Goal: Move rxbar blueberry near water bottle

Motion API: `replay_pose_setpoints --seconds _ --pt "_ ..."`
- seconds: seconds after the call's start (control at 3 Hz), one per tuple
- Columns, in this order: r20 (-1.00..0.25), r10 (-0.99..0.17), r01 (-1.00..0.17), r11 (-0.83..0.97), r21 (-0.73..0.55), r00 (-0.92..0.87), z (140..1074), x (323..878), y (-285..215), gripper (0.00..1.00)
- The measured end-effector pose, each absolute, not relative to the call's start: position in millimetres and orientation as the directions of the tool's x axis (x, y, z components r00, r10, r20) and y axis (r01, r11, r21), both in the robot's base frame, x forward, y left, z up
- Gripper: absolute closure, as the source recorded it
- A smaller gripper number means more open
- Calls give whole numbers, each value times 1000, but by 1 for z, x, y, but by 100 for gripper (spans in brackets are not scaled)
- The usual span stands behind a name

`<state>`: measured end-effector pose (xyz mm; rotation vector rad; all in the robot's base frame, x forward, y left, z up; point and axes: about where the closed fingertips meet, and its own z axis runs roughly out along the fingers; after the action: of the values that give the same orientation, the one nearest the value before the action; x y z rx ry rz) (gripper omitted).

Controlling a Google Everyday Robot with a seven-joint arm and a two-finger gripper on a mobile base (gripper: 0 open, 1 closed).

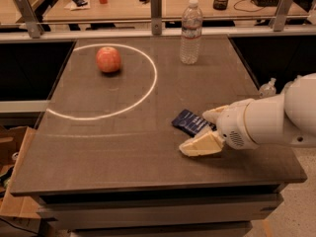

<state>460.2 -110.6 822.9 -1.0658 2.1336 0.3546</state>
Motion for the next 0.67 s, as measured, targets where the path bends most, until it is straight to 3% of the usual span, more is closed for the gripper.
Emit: replay_pose_setpoints --seconds 0.67 --pt "-731 -567 -789 610 -65 -379 831 461 -104 86"
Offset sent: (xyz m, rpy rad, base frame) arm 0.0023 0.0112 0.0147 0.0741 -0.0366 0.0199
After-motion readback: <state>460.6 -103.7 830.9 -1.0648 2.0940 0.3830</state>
